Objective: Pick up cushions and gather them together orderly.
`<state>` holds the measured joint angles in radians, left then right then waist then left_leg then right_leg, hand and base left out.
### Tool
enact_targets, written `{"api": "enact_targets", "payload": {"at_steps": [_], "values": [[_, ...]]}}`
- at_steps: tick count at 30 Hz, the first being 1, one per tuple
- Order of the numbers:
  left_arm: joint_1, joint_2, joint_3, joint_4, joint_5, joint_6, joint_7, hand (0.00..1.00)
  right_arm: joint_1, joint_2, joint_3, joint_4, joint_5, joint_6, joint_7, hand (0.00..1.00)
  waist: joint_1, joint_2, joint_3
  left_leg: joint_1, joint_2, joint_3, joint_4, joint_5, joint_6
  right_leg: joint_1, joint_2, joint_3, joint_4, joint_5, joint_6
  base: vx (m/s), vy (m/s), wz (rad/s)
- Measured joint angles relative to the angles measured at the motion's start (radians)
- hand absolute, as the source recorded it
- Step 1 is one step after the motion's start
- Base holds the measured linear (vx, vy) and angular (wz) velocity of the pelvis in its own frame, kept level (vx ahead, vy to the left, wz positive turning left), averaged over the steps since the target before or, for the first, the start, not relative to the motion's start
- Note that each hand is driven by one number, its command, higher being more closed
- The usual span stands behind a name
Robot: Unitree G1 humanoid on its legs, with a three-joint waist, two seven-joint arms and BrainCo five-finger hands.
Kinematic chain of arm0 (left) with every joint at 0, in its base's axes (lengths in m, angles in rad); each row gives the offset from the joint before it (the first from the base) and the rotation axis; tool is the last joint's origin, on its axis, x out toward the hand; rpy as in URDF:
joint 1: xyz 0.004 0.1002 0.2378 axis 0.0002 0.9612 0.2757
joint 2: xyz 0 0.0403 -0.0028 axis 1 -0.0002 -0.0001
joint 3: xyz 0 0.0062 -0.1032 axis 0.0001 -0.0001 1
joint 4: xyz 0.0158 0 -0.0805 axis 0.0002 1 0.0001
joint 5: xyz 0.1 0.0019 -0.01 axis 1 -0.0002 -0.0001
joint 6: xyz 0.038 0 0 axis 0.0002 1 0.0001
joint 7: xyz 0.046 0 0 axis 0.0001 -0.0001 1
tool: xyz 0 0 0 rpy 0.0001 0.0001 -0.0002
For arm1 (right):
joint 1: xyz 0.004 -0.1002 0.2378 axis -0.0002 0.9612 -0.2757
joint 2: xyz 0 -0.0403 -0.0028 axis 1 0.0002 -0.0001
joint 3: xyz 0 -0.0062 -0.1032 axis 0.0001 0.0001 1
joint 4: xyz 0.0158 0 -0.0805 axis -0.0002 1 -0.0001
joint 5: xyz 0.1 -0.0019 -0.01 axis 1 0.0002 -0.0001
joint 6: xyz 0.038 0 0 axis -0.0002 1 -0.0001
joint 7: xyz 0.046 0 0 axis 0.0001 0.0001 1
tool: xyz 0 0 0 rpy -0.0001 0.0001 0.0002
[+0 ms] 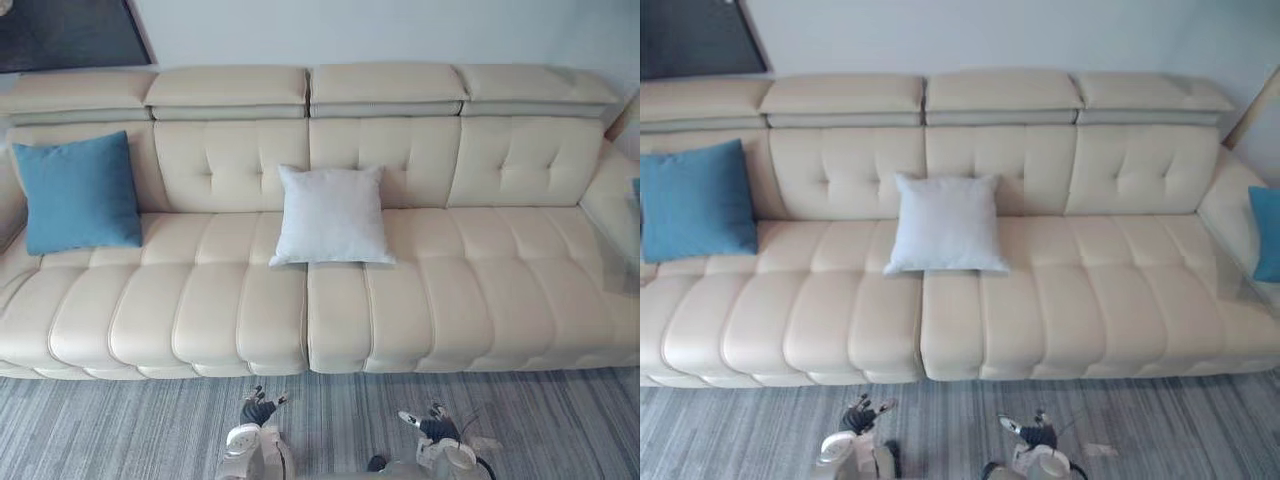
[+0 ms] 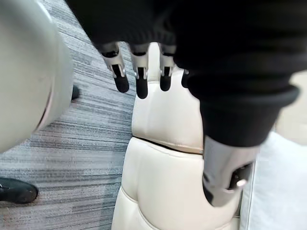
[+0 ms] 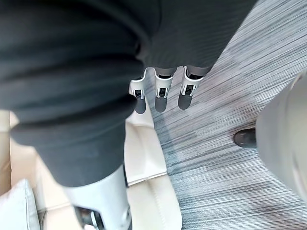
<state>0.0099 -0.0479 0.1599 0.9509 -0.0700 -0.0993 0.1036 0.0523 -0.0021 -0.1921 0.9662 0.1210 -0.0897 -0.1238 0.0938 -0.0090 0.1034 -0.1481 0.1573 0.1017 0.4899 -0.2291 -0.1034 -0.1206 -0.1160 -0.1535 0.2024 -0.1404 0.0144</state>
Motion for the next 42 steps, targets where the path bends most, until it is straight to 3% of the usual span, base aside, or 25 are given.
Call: {"api": "enact_targets", "payload": {"at_steps": [1,2,3,7,9,14,16,17,18,19,22,23,24,25,26,27,28,31,34,36,38,40,41,42], "values": [[0.006,-0.008,0.008,0.002,0.0,0.003,0.0,0.0,0.008,-0.002,-0.001,-0.003,0.0,0.001,0.0,0.0,0.003,0.029,-0.015,0.031,0.006,-0.03,-0.068,-0.084,0.007,-0.012,0.03,0.02,-0.024,0.023,0.019,-0.14,0.244,-0.71],[0.004,0.001,0.015,0.002,-0.002,0.007,0.0,0.0,0.005,0.01,-0.007,0.006,0.0,0.008,0.0,0.0,0.01,0.016,-0.01,0.017,-0.004,-0.007,-0.075,-0.089,0.006,-0.015,0.025,0.052,-0.028,0.052,0.04,-0.11,0.176,-0.7],[0.005,0.023,0.018,0.006,-0.002,0.013,0.002,0.0,0.007,0.026,-0.014,-0.005,0.0,0.012,0.006,0.0,0.003,-0.003,-0.017,0.031,-0.014,0.025,-0.118,-0.081,0.004,-0.036,0.025,0.079,-0.011,0.06,0.05,-0.03,0.137,-0.64],[0.018,0.034,0.014,0.023,0.001,0.019,0.0,0.0,0.04,0.036,-0.043,-0.003,0.004,0.012,0.011,0.0,-0.011,-0.029,-0.044,0.082,-0.074,0.063,-0.196,-0.051,0.023,0.078,0.019,0.113,-0.096,0.083,0.046,0.06,0.097,-0.27],[0.018,0.033,0.006,0.045,0.009,0.021,-0.003,0.0,0.039,0.036,-0.067,-0.005,0.008,0.012,0.019,0.0,-0.016,-0.015,-0.06,0.089,-0.075,0.088,-0.219,-0.032,0.03,0.077,0.025,0.139,-0.123,0.104,0.059,0.15,0.022,-0.4],[0.018,0.034,0.006,0.082,0.04,0.023,-0.02,0.0,0.025,0.032,-0.099,0.013,0.023,0.01,0.028,0.0,-0.023,0.017,-0.072,0.155,-0.054,0.205,-0.274,-0.009,0.046,0.037,0.07,0.213,-0.139,0.134,0.041,0.15,0.001,-0.85],[0.015,0.032,0.007,0.082,0.04,0.023,-0.021,0.0,0.012,0.027,-0.099,0.022,0.035,0.01,0.03,0.0,-0.024,0.028,-0.074,0.158,-0.019,0.251,-0.277,-0.006,0.046,-0.005,0.096,0.095,-0.138,0.172,0.0,0.12,-0.074,-1.23],[0.013,0.032,0.004,0.082,0.04,0.025,-0.021,0.0,-0.01,0.024,-0.101,0.035,0.033,0.012,0.029,0.0,-0.03,0.033,-0.064,0.169,-0.007,0.302,-0.28,-0.002,0.045,-0.022,0.07,-0.146,-0.098,0.119,-0.077,0.1,-0.136,-1.09],[0.011,0.033,-0.003,0.082,0.04,0.026,-0.021,0.0,-0.009,0.016,-0.109,0.036,0.032,0.012,0.026,0.0,-0.037,0.025,-0.054,0.199,-0.015,0.34,-0.28,-0.002,0.044,-0.014,0.026,-0.313,-0.044,0.069,-0.079,0.1,-0.122,-1.05],[0.012,0.034,-0.003,0.082,0.039,0.026,-0.021,0.0,-0.001,0.013,-0.121,0.036,0.033,0.011,0.026,0.0,-0.039,0.032,-0.05,0.218,-0.015,0.353,-0.278,0.0,0.042,-0.011,0.026,-0.327,-0.023,0.079,-0.068,0.11,-0.072,-0.98],[0.028,0.03,-0.002,0.083,0.04,0.024,-0.024,0.0,0.008,-0.013,-0.146,0.04,0.03,0.009,0.025,0.0,-0.034,0.05,-0.043,0.252,-0.005,0.363,-0.206,0.003,0.036,0.02,0.051,-0.245,-0.025,0.062,-0.057,0.11,-0.071,-0.92],[0.028,0.03,-0.002,0.082,0.04,0.025,-0.025,0.0,0.01,-0.012,-0.151,0.041,0.031,0.009,0.025,0.0,-0.036,0.051,-0.038,0.224,0.015,0.353,-0.118,0.003,0.036,0.023,0.057,-0.228,-0.023,0.058,-0.061,0.11,-0.085,-0.58],[0.021,0.032,0.011,0.078,0.04,0.025,-0.028,0.0,0.017,-0.015,-0.157,0.033,0.036,0.006,0.026,0.0,-0.042,0.054,-0.021,0.154,0.056,0.314,0.082,0.01,0.039,0.042,0.07,-0.213,-0.025,0.047,-0.068,0.12,-0.106,-0.55],[0.014,0.028,0.02,0.076,0.04,0.025,-0.027,0.0,0.023,-0.02,-0.158,0.031,0.039,0.005,0.026,0.0,-0.04,0.071,-0.005,0.087,0.104,0.255,0.262,0.052,0.072,0.07,0.093,-0.2,-0.02,0.031,-0.074,0.09,-0.073,-0.48],[0.013,0.03,0.019,0.072,0.039,0.024,-0.028,0.0,0.028,-0.023,-0.158,0.031,0.039,0.005,0.025,0.0,-0.035,0.073,0.007,0.055,0.119,0.216,0.352,0.095,0.092,0.087,0.101,-0.185,-0.014,0.018,-0.08,0.09,-0.029,-0.55],[0.018,0.038,0.017,0.061,0.039,0.021,-0.028,0.0,0.03,-0.025,-0.155,0.031,0.039,0.007,0.024,0.0,-0.027,0.063,0.013,0.013,0.118,0.16,0.456,0.121,0.095,0.107,0.103,-0.152,0.008,-0.02,-0.092,0.12,0.009,-0.53],[0.023,0.041,0.017,0.053,0.039,0.02,-0.028,0.0,0.034,-0.025,-0.156,0.03,0.042,0.007,0.021,0.0,-0.03,0.062,0.013,-0.031,0.097,0.122,0.483,0.051,0.088,0.113,0.101,-0.125,0.025,-0.044,-0.092,0.13,0.015,-0.54],[0.032,0.033,0.017,0.013,0.037,0.017,-0.027,0.0,0.031,-0.022,-0.157,0.029,0.055,0.008,0.018,0.0,-0.013,0.06,0.014,-0.13,0.019,0.07,0.34,-0.025,0.069,0.112,0.098,-0.042,0.023,-0.055,-0.088,0.19,0.045,-0.8],[0.038,0.029,0.017,-0.006,0.029,0.017,-0.02,0.0,0.025,-0.018,-0.157,0.028,0.055,0.008,0.015,0.0,0.019,0.062,0.013,-0.148,-0.076,-0.058,-0.004,-0.001,0.025,0.109,0.105,0.055,0.018,-0.072,-0.063,0.19,0.14,-1.0],[0.059,0.035,0.018,-0.004,0.028,0.019,-0.019,0.0,0.018,-0.013,-0.155,0.028,0.055,0.009,0.013,0.0,0.025,0.065,-0.005,-0.139,-0.091,-0.11,-0.068,0.072,0.056,0.11,0.123,0.14,0.022,-0.093,-0.036,0.37,0.241,-1.3],[0.076,0.057,0.03,-0.006,0.025,0.019,-0.017,0.0,0.03,0.009,-0.146,0.026,0.053,0.009,0.012,0.0,0.025,0.016,-0.035,-0.118,-0.098,-0.027,-0.067,0.021,0.063,0.099,0.091,0.196,0.06,-0.111,0.006,0.43,0.203,-1.12],[0.074,0.066,0.029,0.003,0.025,0.021,-0.017,0.0,0.034,0.013,-0.135,0.026,0.047,0.01,0.017,0.0,0.036,-0.008,-0.039,-0.056,-0.114,0.044,-0.082,-0.01,0.092,0.019,0.062,0.219,0.268,-0.144,0.081,0.38,0.177,-0.94],[0.073,0.067,0.025,0.008,0.025,0.027,-0.017,0.0,0.031,0.013,-0.134,0.021,0.046,0.011,0.02,0.0,0.034,-0.007,-0.034,0.006,-0.124,0.083,-0.108,-0.018,0.104,-0.054,0.034,0.211,0.462,-0.127,0.182,0.36,0.168,-0.6],[0.072,0.066,0.012,0.011,0.025,0.029,-0.016,0.0,0.033,0.007,-0.135,0.003,0.044,0.011,0.02,0.0,0.02,-0.002,-0.027,0.074,-0.131,0.1,-0.135,-0.021,0.107,-0.104,0.001,0.161,0.613,-0.106,0.223,0.36,0.146,-0.43]]}}
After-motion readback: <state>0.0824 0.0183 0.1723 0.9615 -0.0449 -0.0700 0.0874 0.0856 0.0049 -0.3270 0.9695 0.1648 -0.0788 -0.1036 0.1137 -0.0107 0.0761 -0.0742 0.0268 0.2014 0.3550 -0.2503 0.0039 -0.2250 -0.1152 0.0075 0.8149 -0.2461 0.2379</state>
